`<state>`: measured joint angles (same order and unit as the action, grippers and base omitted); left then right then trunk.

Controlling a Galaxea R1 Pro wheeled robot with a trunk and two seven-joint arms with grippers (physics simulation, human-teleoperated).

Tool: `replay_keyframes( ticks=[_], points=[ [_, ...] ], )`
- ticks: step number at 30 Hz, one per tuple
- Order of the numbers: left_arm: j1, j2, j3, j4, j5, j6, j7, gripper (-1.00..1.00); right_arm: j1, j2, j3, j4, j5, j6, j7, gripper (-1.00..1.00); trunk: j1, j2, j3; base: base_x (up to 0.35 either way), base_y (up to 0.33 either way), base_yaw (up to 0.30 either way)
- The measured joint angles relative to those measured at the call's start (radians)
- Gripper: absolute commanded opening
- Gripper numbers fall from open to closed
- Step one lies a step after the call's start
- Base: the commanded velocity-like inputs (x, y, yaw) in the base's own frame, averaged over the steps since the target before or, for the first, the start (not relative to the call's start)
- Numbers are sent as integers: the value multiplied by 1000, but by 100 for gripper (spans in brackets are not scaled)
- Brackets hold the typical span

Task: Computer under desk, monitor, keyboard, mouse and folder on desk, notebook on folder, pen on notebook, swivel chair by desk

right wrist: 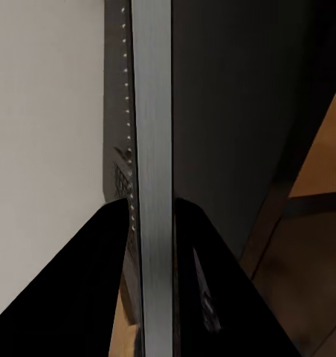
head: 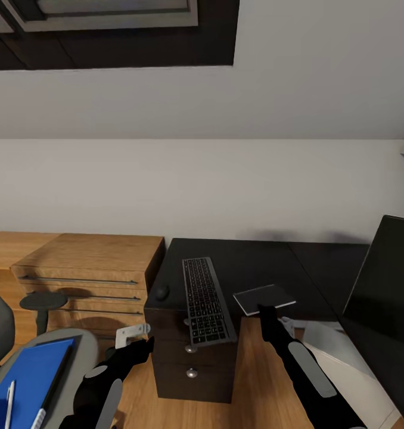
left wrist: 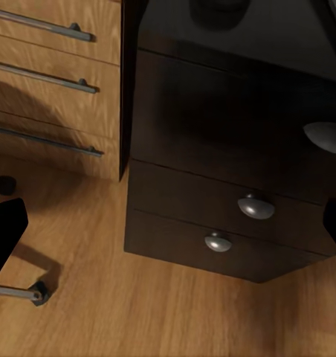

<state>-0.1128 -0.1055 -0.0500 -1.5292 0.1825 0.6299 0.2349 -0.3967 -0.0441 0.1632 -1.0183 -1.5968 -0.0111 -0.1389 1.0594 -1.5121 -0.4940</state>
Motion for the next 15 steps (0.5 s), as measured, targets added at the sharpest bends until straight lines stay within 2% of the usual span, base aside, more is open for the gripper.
replay_keyframes(
  ticks=[15],
  points=[
    [0,0,0,1,0,0,0,100,0,-2,0,0,0,0,0,-100,58,-105,-47,0,0,0]
  ],
)
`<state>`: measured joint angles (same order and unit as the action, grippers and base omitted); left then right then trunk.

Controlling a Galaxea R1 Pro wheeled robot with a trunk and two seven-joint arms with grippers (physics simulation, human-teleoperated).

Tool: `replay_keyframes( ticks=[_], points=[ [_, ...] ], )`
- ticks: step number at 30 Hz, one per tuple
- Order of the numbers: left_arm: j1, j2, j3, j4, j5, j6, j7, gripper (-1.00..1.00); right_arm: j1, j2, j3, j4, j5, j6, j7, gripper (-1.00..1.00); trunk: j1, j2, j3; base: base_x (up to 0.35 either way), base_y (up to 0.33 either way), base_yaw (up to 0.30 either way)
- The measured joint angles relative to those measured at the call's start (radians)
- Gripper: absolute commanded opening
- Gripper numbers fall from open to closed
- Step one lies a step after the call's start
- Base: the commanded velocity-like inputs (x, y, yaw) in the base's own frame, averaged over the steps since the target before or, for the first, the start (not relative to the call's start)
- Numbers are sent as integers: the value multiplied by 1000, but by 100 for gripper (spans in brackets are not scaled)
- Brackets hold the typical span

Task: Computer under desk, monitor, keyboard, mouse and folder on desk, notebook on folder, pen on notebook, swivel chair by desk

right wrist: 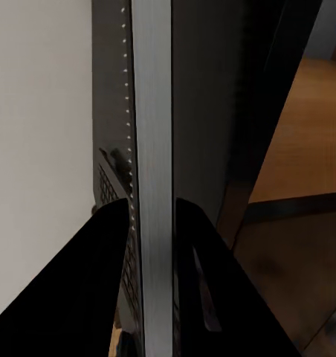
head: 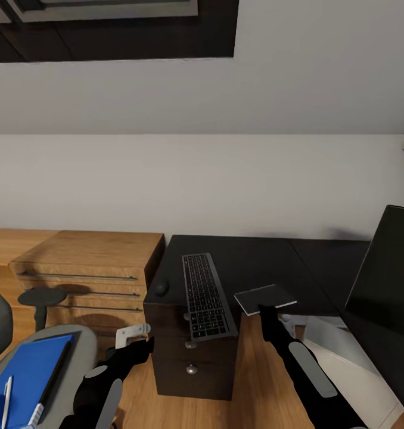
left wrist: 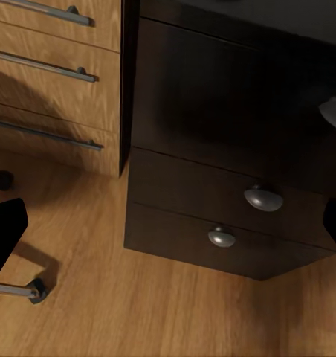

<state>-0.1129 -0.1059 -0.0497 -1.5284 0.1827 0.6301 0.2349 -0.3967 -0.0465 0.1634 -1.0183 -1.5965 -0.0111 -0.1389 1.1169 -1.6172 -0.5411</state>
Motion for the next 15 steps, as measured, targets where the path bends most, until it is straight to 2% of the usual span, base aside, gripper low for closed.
replay_keyframes(
  ticks=[15],
  points=[
    [0,0,-6,0,-1,-1,-1,100,0,0,0,0,2,0,-1,-100,0,0,0,4,0,0]
  ],
)
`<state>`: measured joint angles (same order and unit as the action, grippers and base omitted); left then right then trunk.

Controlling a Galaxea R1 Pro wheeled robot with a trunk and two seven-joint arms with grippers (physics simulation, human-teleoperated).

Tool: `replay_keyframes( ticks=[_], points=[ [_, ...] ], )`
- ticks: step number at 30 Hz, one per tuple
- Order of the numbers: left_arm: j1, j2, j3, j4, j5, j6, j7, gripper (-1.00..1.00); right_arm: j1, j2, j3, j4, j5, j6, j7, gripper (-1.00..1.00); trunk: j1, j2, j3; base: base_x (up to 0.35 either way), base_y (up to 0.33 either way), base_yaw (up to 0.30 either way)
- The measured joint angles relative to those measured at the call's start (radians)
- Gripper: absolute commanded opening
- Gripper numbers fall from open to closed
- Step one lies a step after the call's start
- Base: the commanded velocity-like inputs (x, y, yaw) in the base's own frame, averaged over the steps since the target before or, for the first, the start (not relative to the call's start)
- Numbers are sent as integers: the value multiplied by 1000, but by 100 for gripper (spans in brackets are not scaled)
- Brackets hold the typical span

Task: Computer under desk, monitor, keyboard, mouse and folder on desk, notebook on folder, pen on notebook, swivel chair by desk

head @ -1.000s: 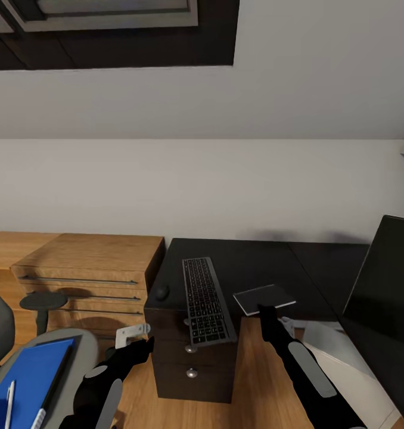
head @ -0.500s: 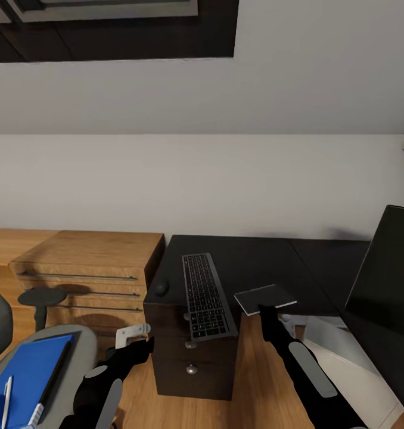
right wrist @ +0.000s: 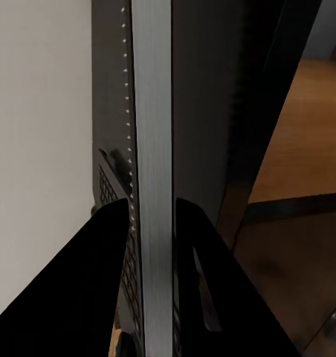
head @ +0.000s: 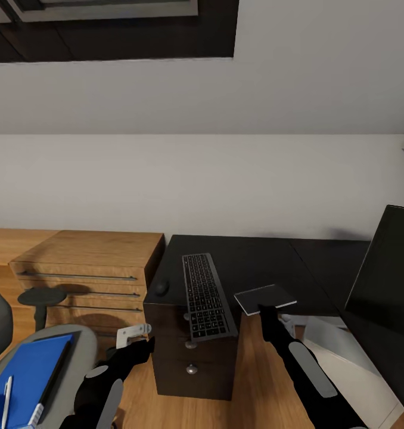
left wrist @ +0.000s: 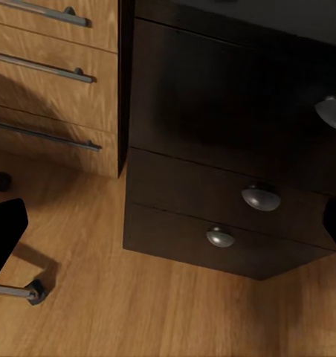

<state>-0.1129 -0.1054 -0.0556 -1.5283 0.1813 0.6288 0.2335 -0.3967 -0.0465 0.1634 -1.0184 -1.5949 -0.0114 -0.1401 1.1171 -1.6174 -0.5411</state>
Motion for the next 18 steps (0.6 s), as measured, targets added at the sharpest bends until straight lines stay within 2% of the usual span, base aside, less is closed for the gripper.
replay_keyframes(
  ticks=[8,18],
  points=[
    [0,1,0,0,0,1,0,100,0,0,0,0,0,0,0,-100,0,0,0,185,0,0],
    [0,1,0,0,0,1,0,100,0,-2,0,0,0,2,0,-100,0,0,0,37,0,0]
  ],
)
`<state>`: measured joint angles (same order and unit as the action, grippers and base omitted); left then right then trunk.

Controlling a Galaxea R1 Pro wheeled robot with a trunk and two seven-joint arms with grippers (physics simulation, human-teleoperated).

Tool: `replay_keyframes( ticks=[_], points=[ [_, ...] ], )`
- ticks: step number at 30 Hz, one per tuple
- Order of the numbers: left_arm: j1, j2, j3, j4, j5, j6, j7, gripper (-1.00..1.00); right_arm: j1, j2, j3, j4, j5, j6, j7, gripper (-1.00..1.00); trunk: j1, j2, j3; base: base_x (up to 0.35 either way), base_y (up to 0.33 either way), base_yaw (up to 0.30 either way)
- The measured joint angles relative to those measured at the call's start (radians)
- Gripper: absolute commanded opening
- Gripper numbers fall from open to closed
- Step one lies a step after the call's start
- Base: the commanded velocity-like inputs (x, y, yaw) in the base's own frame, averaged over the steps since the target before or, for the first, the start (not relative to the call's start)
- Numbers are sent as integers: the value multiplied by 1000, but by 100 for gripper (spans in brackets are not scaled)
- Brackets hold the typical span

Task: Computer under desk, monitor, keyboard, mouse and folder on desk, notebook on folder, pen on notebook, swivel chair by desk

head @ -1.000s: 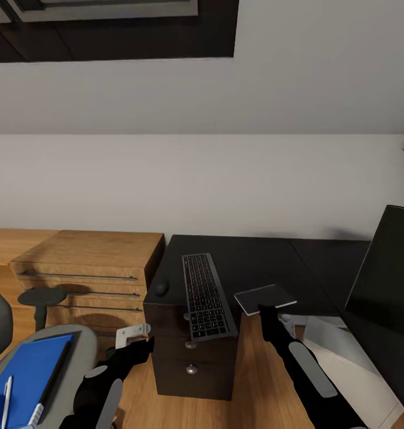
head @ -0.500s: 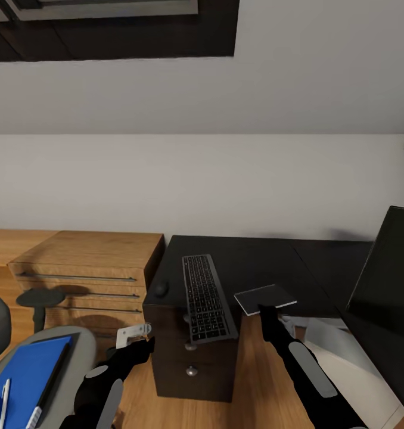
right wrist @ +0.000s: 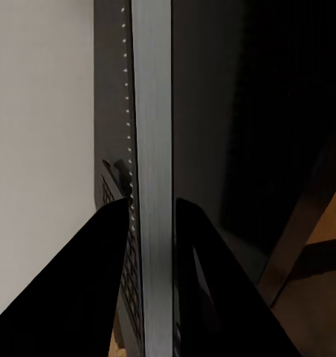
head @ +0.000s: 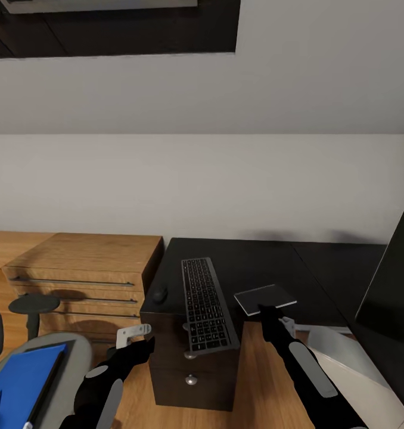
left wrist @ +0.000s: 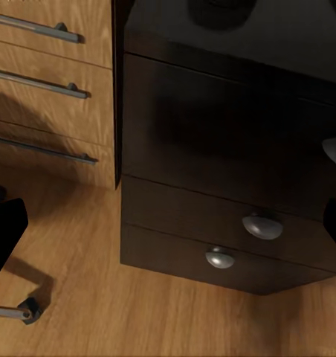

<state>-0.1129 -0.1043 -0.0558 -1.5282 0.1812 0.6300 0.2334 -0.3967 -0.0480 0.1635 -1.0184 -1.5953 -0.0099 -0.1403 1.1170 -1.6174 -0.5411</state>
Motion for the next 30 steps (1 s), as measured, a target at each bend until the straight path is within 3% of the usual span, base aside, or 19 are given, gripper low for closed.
replay_keyframes(
  ticks=[13,14,30],
  points=[
    [0,0,0,2,0,0,0,100,0,-11,0,-1,-2,2,-25,-100,0,0,0,1,0,0],
    [0,0,0,2,0,0,0,100,0,-11,0,-1,-2,2,-25,100,0,0,0,0,0,0],
    [0,0,0,2,1,0,0,100,0,-11,0,-2,-1,2,-34,100,0,0,0,0,0,0]
  ],
)
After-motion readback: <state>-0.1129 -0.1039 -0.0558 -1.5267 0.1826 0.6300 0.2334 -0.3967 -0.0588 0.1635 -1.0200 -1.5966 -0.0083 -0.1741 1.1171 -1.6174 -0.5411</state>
